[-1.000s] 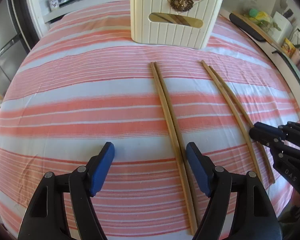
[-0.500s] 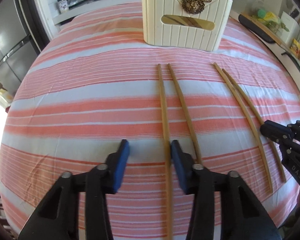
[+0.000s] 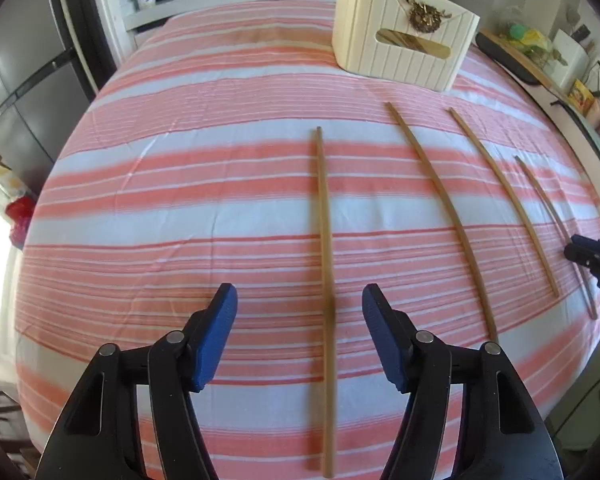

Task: Organize utensils
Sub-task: 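Close the left tool on a chopstick while the right tool grasps another chopstick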

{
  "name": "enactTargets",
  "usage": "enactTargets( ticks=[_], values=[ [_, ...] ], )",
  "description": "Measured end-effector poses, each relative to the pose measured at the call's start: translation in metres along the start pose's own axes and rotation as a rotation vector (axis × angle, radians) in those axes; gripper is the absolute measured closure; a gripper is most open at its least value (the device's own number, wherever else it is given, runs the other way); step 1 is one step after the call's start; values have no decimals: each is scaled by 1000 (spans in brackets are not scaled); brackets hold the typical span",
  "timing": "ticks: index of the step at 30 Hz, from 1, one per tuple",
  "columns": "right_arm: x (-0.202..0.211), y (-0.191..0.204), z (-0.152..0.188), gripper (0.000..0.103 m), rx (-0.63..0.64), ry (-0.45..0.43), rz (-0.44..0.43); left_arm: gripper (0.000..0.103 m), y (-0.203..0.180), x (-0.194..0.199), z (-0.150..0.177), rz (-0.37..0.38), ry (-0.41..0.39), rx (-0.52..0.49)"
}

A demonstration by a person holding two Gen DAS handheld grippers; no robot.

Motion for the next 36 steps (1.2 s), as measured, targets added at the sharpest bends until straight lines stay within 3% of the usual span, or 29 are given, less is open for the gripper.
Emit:
enactTargets(
  ticks=[3,7,9,11,14,25,29,30,31,33,35,36],
  values=[
    [-3,1,-2,69,25,13,14,36,-3,-11,-2,-6,18,-38],
    [-10,5,-7,62,67,49,-1,26,-10,-17,-12,-8,-6,-80],
    [-13,5,-12,62,98,65,7,18,-11,-22,-18,-12,-14,-94],
    [-18,5,-19,62,111,73,-2,0,-9,-30,-25,-41,-23,-99],
    [-26,5,-33,61,121,101,-21,0,-6,-41,-35,-1,1,-76],
    [-42,6,-56,60,166,140,-22,0,-9,-48,-44,17,31,-100],
    [-47,6,-65,61,159,139,-25,1,-17,-56,-61,16,47,-105],
    [-49,6,-70,63,161,139,-23,3,-20,-58,-68,17,45,-116],
    [-52,8,-75,65,164,140,-20,11,-24,-59,-75,22,38,-124],
    [-60,11,-88,81,173,145,-18,33,-30,-60,-91,30,30,-132],
    [-67,15,-101,96,173,151,-18,71,-35,-60,-103,19,18,-146],
    [-71,16,-108,97,169,149,-25,82,-35,-61,-107,0,2,-155]
  ],
)
Point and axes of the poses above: each gripper's, at about its wrist camera, not at the fingertips, and x roughly against the way its jaws point, y to its left, z to its underside, the point moved 10 cm from there along -x, roughly the way its jaws point, and after that the axes turned 13 degrees about -z, right-handed, at the moved point
